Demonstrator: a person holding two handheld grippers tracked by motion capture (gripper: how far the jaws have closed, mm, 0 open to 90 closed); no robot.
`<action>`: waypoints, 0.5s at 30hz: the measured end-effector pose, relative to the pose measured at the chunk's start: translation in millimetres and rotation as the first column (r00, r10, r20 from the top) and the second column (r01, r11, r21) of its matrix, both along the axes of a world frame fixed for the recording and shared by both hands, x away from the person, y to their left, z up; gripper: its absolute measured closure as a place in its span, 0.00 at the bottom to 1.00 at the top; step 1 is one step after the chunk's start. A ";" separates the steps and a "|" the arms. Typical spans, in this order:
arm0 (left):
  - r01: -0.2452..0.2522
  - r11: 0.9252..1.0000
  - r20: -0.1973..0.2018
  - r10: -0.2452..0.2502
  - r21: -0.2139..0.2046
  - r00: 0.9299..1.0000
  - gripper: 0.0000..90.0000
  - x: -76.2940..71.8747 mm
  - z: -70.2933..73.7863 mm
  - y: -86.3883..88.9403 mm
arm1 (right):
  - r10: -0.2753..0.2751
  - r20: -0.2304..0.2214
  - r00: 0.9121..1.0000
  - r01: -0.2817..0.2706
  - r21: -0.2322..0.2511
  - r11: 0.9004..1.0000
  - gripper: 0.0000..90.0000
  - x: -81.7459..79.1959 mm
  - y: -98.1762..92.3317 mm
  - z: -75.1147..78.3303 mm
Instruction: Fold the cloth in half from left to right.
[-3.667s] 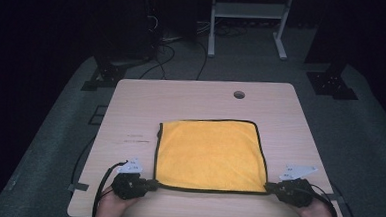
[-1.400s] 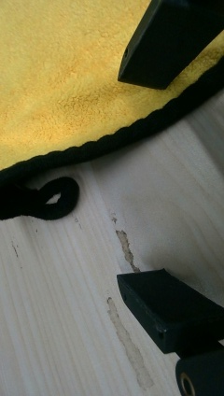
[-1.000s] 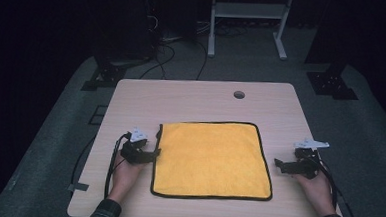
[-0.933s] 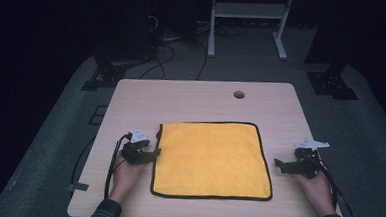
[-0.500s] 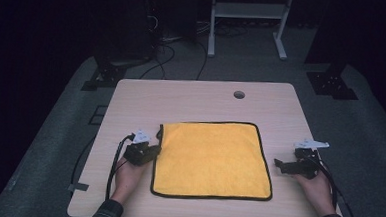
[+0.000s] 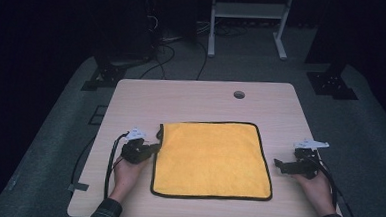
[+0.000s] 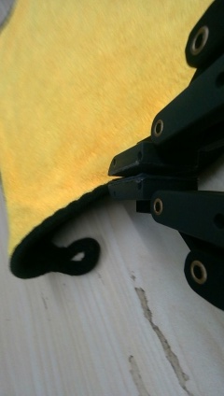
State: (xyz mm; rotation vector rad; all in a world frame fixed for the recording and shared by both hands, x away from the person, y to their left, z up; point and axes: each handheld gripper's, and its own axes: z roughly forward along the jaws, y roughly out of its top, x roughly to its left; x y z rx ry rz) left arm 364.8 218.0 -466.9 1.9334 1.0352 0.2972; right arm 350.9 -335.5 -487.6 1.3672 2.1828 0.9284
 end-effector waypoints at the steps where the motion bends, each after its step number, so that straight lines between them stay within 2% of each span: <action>1: 0.009 1.000 0.007 -0.009 -0.028 1.000 0.97 0.0 3.7 -0.5 | 0.000 0.000 1.000 0.000 0.000 1.000 0.02 0.0 0.0 0.0; 6: 0.036 0.995 0.024 -0.034 -0.095 0.999 0.97 0.2 14.8 -6.0 | 0.000 -0.001 1.000 0.000 0.001 1.000 0.02 -0.1 0.1 0.0; 12: 0.071 0.990 0.042 -0.066 -0.126 0.997 0.97 2.0 22.2 -17.4 | 0.000 -0.001 1.000 0.000 0.001 1.000 0.02 -0.1 0.2 0.0; 13: 0.085 0.985 0.044 -0.079 -0.150 0.996 0.97 2.8 23.9 -22.1 | -0.001 -0.001 1.000 0.001 0.001 1.000 0.02 -0.2 0.2 0.0; 14: 0.085 0.985 0.044 -0.079 -0.150 0.996 0.97 2.8 23.9 -22.1 | 0.000 -0.001 1.000 0.000 0.001 1.000 0.02 -0.2 0.2 0.1; 15: 0.103 0.980 0.040 -0.097 -0.170 0.994 0.97 4.2 25.2 -27.0 | -0.001 -0.001 1.000 0.001 0.001 1.000 0.02 -0.2 0.2 0.1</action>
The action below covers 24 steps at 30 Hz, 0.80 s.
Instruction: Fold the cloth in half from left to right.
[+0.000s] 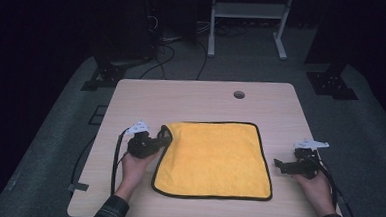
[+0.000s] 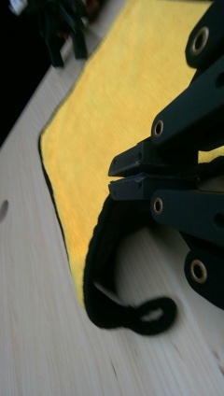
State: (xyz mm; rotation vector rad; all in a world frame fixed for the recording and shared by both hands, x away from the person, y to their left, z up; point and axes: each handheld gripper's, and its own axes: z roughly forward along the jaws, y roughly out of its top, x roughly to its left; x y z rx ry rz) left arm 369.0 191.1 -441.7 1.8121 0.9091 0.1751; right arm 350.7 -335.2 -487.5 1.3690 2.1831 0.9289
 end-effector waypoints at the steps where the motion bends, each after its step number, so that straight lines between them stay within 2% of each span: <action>1: 0.000 1.000 0.000 0.000 0.000 1.000 0.97 0.0 0.0 0.0 | 0.000 0.000 1.000 0.000 0.000 1.000 0.02 0.0 0.0 0.0; 7: 0.048 0.999 0.018 -0.048 -0.019 0.999 0.97 4.0 6.5 -16.5 | 0.001 0.000 1.000 -0.001 0.000 1.000 0.02 0.0 0.0 0.0; 8: 0.065 0.997 0.017 -0.065 -0.036 0.998 0.97 5.7 7.3 -21.8 | 0.002 0.000 1.000 -0.002 0.000 1.000 0.02 -0.1 0.1 0.0; 13: 0.093 0.995 0.021 -0.092 -0.040 0.996 0.97 9.0 9.4 -33.8 | 0.002 0.000 1.000 -0.002 0.000 1.000 0.02 -0.1 0.1 0.0; 23: 0.160 0.985 0.019 -0.159 -0.064 0.987 0.97 17.4 11.3 -67.3 | 0.001 0.001 1.000 -0.001 0.000 1.000 0.02 -0.2 0.1 -0.1; 24: 0.172 0.983 0.017 -0.171 -0.067 0.985 0.97 18.9 11.5 -74.6 | 0.001 0.000 1.000 -0.001 -0.001 1.000 0.02 -0.2 0.1 -0.1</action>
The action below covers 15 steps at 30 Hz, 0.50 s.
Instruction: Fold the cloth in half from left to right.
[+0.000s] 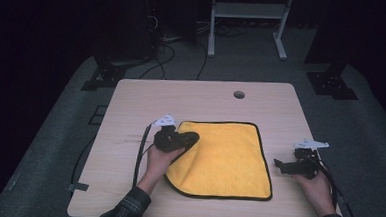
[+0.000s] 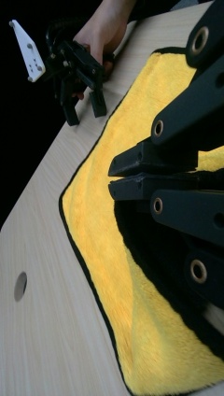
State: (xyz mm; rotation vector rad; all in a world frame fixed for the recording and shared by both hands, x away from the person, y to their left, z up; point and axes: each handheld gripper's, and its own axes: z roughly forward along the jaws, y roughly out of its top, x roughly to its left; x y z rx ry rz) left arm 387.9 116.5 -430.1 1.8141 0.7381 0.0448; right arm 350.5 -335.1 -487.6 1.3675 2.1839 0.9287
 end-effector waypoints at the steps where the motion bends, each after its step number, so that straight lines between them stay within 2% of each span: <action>1: 0.007 1.000 0.000 -0.007 0.000 1.000 0.97 1.0 0.2 -3.5 | 0.000 0.000 1.000 0.000 0.000 1.000 0.02 0.0 0.0 0.0; 9: 0.041 0.999 -0.012 -0.041 -0.016 0.999 0.97 8.9 -1.5 -25.6 | -0.001 0.000 1.000 0.001 0.000 1.000 0.02 -0.1 0.1 0.0; 15: 0.073 0.996 -0.038 -0.075 -0.052 0.996 0.97 15.1 -4.0 -42.0 | -0.002 -0.001 1.000 0.002 0.000 1.000 0.02 -0.1 0.1 0.0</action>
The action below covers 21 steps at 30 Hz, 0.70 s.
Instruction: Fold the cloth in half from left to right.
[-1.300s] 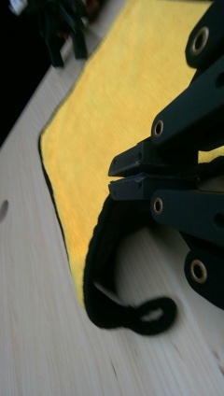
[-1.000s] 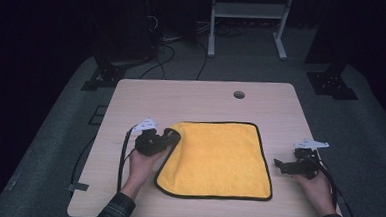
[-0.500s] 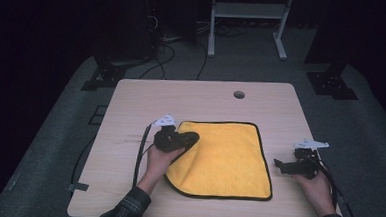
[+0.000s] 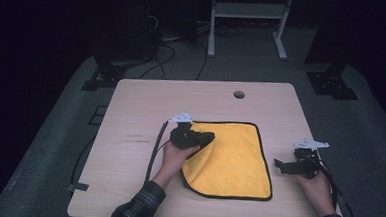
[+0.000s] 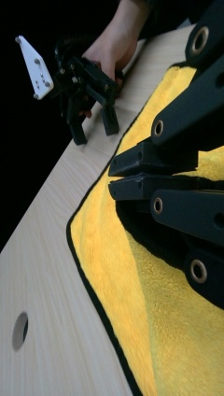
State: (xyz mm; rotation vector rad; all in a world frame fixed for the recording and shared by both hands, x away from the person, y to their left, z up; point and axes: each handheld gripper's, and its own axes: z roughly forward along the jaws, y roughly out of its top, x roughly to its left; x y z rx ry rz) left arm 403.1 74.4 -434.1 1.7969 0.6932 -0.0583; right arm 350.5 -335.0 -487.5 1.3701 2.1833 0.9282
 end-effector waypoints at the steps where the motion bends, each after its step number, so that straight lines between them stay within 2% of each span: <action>1: 0.013 1.000 -0.002 -0.013 -0.003 1.000 0.97 1.9 -0.1 -6.1 | 0.000 0.000 1.000 0.000 0.000 1.000 0.02 0.1 0.0 0.0; 12: 0.071 0.997 -0.007 -0.071 -0.025 0.997 0.97 9.8 2.1 -41.7 | -0.003 0.002 1.000 0.003 -0.001 1.000 0.02 0.7 0.2 -0.1; 13: 0.082 0.996 -0.009 -0.082 -0.026 0.997 0.97 10.6 2.3 -48.9 | -0.003 0.001 1.000 0.003 -0.001 1.000 0.02 0.7 0.2 0.0; 16: 0.098 0.995 -0.007 -0.098 -0.017 0.995 0.97 12.2 1.2 -59.2 | -0.003 0.002 1.000 0.003 -0.001 1.000 0.02 0.7 0.2 -0.1; 21: 0.118 0.993 -0.022 -0.118 -0.024 0.993 0.97 15.0 -0.5 -75.1 | -0.003 0.002 1.000 0.003 -0.001 1.000 0.02 0.7 0.2 0.0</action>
